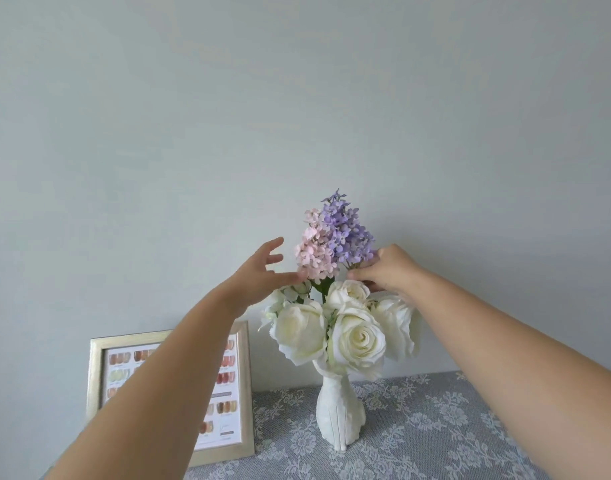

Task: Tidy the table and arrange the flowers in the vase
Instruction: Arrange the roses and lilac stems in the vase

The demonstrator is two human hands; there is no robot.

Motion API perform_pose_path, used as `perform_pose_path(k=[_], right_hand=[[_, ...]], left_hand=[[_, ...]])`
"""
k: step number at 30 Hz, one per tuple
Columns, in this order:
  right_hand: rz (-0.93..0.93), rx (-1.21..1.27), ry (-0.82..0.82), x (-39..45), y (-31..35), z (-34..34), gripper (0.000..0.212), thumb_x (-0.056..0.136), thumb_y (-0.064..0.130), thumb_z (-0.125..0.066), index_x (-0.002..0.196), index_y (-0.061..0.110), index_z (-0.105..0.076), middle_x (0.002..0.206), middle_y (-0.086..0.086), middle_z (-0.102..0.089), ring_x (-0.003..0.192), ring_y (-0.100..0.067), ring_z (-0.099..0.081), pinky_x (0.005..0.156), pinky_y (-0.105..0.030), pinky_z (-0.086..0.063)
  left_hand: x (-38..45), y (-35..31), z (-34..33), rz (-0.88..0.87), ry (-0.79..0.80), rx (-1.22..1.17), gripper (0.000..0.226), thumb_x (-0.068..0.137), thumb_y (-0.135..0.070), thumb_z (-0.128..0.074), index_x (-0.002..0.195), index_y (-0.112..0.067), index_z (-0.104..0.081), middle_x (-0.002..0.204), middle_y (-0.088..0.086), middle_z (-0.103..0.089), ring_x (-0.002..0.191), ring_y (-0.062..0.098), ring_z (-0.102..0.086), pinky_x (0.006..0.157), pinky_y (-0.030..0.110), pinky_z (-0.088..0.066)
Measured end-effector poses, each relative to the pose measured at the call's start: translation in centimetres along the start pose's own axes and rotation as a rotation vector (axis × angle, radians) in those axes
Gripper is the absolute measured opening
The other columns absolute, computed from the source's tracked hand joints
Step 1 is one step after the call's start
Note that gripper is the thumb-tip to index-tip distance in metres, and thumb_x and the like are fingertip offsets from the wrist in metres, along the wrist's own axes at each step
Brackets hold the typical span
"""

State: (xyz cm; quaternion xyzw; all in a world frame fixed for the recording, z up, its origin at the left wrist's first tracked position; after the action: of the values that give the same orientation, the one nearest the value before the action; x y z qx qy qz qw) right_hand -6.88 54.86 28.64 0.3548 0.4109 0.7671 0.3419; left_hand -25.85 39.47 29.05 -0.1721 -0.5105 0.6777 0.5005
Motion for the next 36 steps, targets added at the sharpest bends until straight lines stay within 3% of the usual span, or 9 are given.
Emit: perform_pose_path(k=[3,5,10,15,18,22,28,30,36], right_hand=[[-0.024,0.091,0.025,-0.4,-0.5,0.1,0.038,0.067,0.009,-0.087,0.098,-0.005,-0.069,0.091,-0.022,-0.073,0.086,-0.038,-0.072,0.081,-0.05,-0.057],[-0.023,0.098,0.031,-0.7,-0.4,-0.1,0.04,0.067,0.009,-0.087,0.099,-0.006,-0.068,0.093,-0.024,-0.072,0.087,-0.039,-0.071,0.081,-0.052,-0.057],[-0.003,0.033,0.03,-1.1,0.2,-0.3,0.037,0.064,0.012,-0.087,0.095,0.0,-0.07,0.089,-0.018,-0.074,0.083,-0.035,-0.072,0.078,-0.05,-0.058],[-0.031,-0.048,-0.067,-1.4,-0.1,1.0,0.034,0.059,0.015,-0.082,0.086,-0.001,-0.068,0.081,-0.016,-0.073,0.067,-0.025,-0.068,0.068,-0.04,-0.058],[-0.035,-0.076,-0.14,-1.9,-0.1,1.3,0.023,0.059,0.016,-0.079,0.075,0.012,-0.063,0.07,-0.008,-0.064,0.059,-0.019,-0.06,0.055,-0.028,-0.05],[-0.026,-0.122,-0.173,-2.1,0.2,1.2,0.024,0.062,0.017,-0.077,0.072,0.014,-0.056,0.066,-0.005,-0.058,0.059,-0.02,-0.056,0.053,-0.026,-0.044],[-0.03,-0.171,-0.183,-2.5,0.4,1.2,0.027,0.066,0.015,-0.074,0.067,0.016,-0.048,0.061,-0.002,-0.051,0.053,-0.017,-0.049,0.046,-0.024,-0.036],[-0.031,-0.17,-0.179,-2.6,0.5,1.2,0.027,0.066,0.015,-0.074,0.067,0.016,-0.047,0.061,-0.001,-0.051,0.054,-0.017,-0.05,0.047,-0.024,-0.037],[-0.021,-0.183,-0.157,-2.6,0.6,1.0,0.023,0.065,0.015,-0.074,0.068,0.016,-0.051,0.063,-0.002,-0.055,0.057,-0.019,-0.054,0.048,-0.024,-0.039]], left_hand=[[-1.4,3.0,-0.2,0.162,0.079,-0.011,0.092,0.076,-0.032,-0.081,0.149,-0.037,-0.026,0.144,0.001,-0.044,0.126,0.024,-0.045,0.099,0.039,-0.032],[-2.3,4.0,-1.3,0.22,0.14,-0.044,0.079,0.082,-0.028,-0.076,0.147,-0.034,-0.031,0.13,-0.002,-0.058,0.117,0.021,-0.052,0.099,0.04,-0.034],[-3.2,4.2,-3.2,0.192,0.181,-0.159,0.04,0.087,-0.016,-0.071,0.123,-0.026,-0.057,0.103,0.003,-0.069,0.092,0.021,-0.067,0.084,0.037,-0.055],[-3.4,5.1,-2.4,0.157,0.109,-0.216,0.017,0.082,-0.01,-0.075,0.092,-0.015,-0.062,0.094,0.011,-0.061,0.076,0.022,-0.056,0.075,0.034,-0.048],[-3.6,6.4,-1.6,0.199,0.009,-0.233,0.028,0.075,-0.011,-0.082,0.093,-0.011,-0.061,0.093,0.015,-0.062,0.072,0.023,-0.058,0.066,0.032,-0.049],[-4.2,7.3,-2.0,0.306,0.034,-0.109,0.04,0.079,-0.019,-0.077,0.114,-0.016,-0.059,0.084,0.006,-0.067,0.059,0.012,-0.058,0.053,0.021,-0.045],[-3.9,5.8,-3.5,0.322,0.117,-0.071,0.056,0.064,-0.04,-0.073,0.118,-0.035,-0.057,0.115,0.0,-0.067,0.105,0.024,-0.061,0.1,0.046,-0.041],[-3.6,5.5,-4.5,0.327,0.147,-0.12,0.051,0.071,-0.032,-0.074,0.119,-0.032,-0.057,0.114,0.005,-0.068,0.098,0.028,-0.063,0.092,0.048,-0.048],[-2.9,4.8,-5.1,0.298,0.147,-0.249,0.031,0.073,-0.009,-0.081,0.103,-0.007,-0.07,0.094,0.012,-0.071,0.07,0.02,-0.066,0.058,0.027,-0.054]])
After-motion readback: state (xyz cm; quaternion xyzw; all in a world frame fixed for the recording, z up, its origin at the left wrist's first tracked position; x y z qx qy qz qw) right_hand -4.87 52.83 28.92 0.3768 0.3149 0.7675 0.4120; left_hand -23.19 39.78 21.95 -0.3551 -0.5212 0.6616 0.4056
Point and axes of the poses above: each hand's wrist, its own x-axis towards the middle knuckle, its own z-axis out of the back of the hand, y = z × x, the point moved 9 cm from there along x, towards the middle knuckle
